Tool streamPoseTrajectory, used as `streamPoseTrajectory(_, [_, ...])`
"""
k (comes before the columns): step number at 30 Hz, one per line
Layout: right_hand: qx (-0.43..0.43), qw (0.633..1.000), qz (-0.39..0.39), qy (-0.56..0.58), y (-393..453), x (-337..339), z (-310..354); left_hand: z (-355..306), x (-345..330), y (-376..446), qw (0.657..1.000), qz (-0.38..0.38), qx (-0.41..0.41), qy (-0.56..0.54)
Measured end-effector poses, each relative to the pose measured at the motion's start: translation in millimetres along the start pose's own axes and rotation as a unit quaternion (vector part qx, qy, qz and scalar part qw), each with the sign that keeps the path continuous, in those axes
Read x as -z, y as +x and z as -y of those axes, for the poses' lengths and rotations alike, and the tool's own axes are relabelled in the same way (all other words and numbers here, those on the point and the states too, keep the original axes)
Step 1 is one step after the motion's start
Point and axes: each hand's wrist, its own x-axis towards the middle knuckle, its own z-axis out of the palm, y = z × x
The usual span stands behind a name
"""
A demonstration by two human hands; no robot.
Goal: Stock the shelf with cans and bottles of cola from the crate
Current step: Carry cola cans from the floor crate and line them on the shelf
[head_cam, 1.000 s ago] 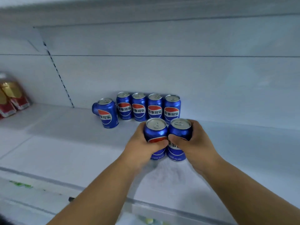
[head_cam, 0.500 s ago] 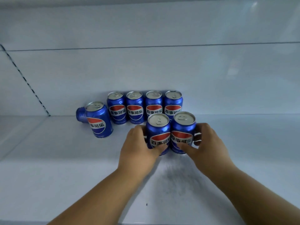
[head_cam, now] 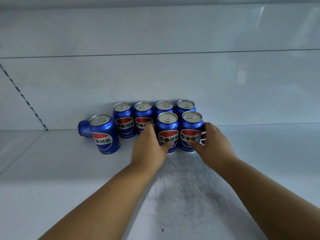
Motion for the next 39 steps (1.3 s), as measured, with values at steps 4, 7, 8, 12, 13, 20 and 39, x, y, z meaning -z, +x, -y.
streamPoseTrajectory(4, [0.005,1.000,0.000,-0.007,-0.7,-1.6,-1.4,2.8,-2.7,-0.4,1.000,-0.006,-0.009,0.008])
streamPoseTrajectory(7, [0.011,1.000,0.002,-0.008,0.0,-1.3,-2.4,2.7,-4.1,-0.2,1.000,-0.008,-0.012,0.019])
streamPoseTrajectory(8, [0.011,1.000,0.003,-0.008,0.3,-0.8,-2.1,2.4,-3.8,0.1,1.000,-0.007,-0.013,0.022])
streamPoseTrajectory(12, [0.011,1.000,0.003,-0.014,-0.3,0.1,-0.9,-1.4,-1.4,-0.3,0.999,0.000,-0.014,0.038])
streamPoseTrajectory(13, [0.013,1.000,0.003,-0.015,-0.4,-0.2,-0.9,-2.2,-1.0,-0.4,0.999,0.001,-0.015,0.039])
streamPoseTrajectory(20, [0.012,0.999,0.019,-0.029,-3.9,6.0,5.7,-10.7,0.8,-2.1,0.999,0.008,0.001,0.033])
streamPoseTrajectory(39, [-0.005,0.986,-0.164,-0.024,-130.2,135.4,-23.8,-149.1,-14.9,-99.6,0.983,-0.042,-0.121,-0.131])
